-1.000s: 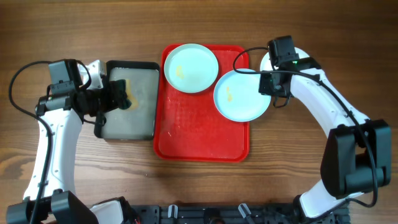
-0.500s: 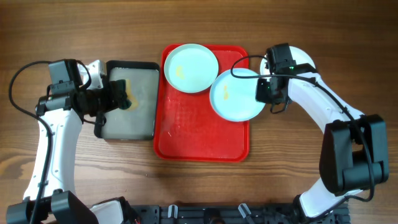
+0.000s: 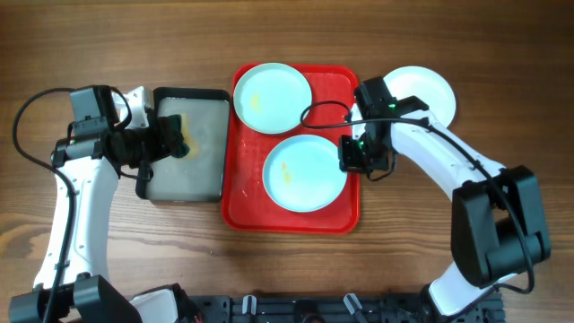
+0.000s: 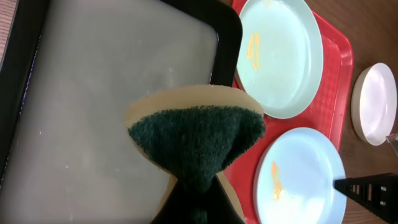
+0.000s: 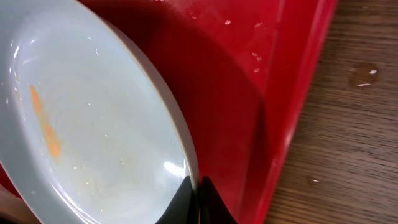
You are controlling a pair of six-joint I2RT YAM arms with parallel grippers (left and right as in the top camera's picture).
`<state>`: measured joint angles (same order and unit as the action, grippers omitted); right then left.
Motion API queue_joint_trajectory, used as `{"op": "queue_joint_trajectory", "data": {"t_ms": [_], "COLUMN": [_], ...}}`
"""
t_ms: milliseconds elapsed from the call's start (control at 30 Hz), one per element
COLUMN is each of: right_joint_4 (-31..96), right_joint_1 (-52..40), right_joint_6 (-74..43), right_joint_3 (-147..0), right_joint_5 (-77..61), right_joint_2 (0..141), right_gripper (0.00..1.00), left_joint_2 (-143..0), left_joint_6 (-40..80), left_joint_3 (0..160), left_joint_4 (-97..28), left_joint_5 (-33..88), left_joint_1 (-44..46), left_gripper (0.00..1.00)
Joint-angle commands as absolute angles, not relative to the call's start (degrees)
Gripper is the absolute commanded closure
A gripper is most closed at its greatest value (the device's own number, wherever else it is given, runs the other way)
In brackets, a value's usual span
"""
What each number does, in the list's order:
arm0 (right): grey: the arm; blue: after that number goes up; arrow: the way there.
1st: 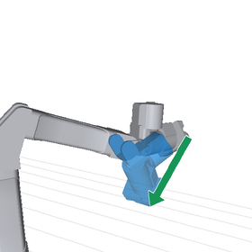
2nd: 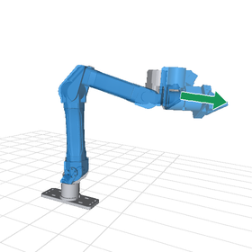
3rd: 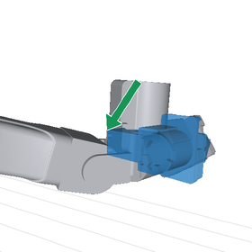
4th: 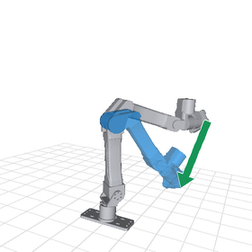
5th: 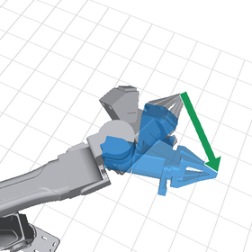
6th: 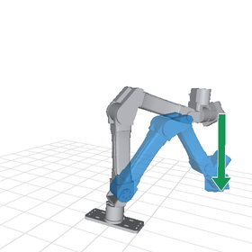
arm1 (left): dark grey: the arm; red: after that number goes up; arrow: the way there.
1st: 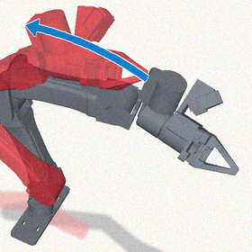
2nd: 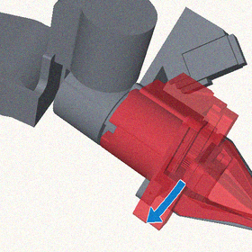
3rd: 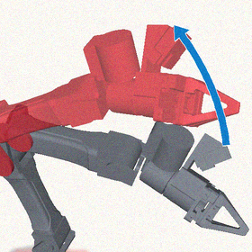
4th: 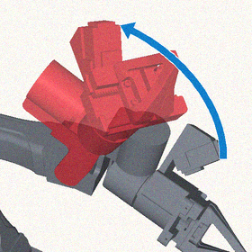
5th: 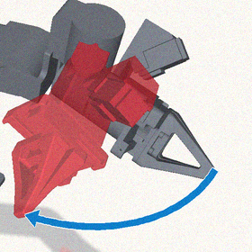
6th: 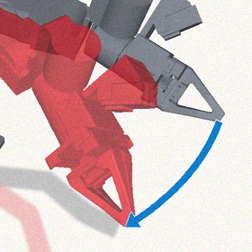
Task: Clean dirty plates on tray and stack at the side
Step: 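Grip the lower light-blue plate rim with right gripper, drag it to tray center, then carry the sponge with left gripper from black tray onto the light-blue plate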
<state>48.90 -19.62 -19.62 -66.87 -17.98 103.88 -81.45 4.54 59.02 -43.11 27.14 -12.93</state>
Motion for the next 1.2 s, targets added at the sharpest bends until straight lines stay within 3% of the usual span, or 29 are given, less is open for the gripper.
{"op": "queue_joint_trajectory", "data": {"t_ms": [0, 267, 333, 400, 433, 467, 533, 600, 667, 733, 1067, 1167], "right_joint_4": [46.6, 43.3, 42.0, 40.4, 39.3, 38.5, 37.9, 37.4, 38.1, 39.8, 35.5, 35.1], "right_joint_1": [-22.1, -29.0, -29.8, -29.6, -29.5, -29.2, -28.5, -28.3, -28.3, -28.3, -28.2, -28.1], "right_joint_6": [-24.6, -28.7, -28.5, -26.9, -24.9, -22.8, -19.2, -18.0, -16.9, -16.1, -18.2, -18.2], "right_joint_3": [-67.0, -67.0, -67.0, -67.0, -67.0, -67.2, -67.6, -67.6, -67.6, -67.6, -62.5, -62.4], "right_joint_5": [-18.7, -9.5, -7.5, -5.1, -4.3, -3.5, -3.4, -3.6, -4.0, -5.0, -12.6, -12.5], "right_joint_2": [102.2, 103.0, 103.0, 103.0, 103.0, 103.0, 102.9, 102.8, 102.9, 102.9, 102.9, 102.9], "right_gripper": [0.96, 0.92, 0.61, 0.43, 0.40, 0.23, 0.23, 0.41, 0.67, 0.78, 0.76, 0.87], "left_joint_2": [-81.4, -81.4, -81.4, -81.4, -81.4, -81.4, -81.4, -81.4, -81.4, -81.4, -81.4, -81.4], "left_joint_6": [3.2, 3.2, 3.2, 3.2, 3.2, 3.2, 3.2, 3.2, 3.2, 3.2, 3.2, 3.2], "left_joint_3": [59.8, 59.8, 59.8, 59.8, 59.8, 59.8, 59.8, 59.8, 59.8, 59.8, 59.8, 59.8], "left_joint_4": [-42.9, -42.9, -42.9, -42.9, -42.9, -42.9, -42.9, -42.9, -42.9, -43.0, -42.0, -41.6], "left_joint_5": [28.5, 28.5, 28.5, 28.5, 28.5, 28.5, 28.5, 28.5, 28.5, 28.4, 21.9, 19.3], "left_joint_1": [-13.0, -13.0, -13.0, -13.0, -13.0, -13.0, -13.0, -13.0, -13.0, -13.0, -8.1, -5.8], "left_gripper": [0.96, 0.96, 0.96, 0.96, 0.96, 0.96, 0.96, 0.96, 0.96, 0.96, 0.96, 0.96]}}
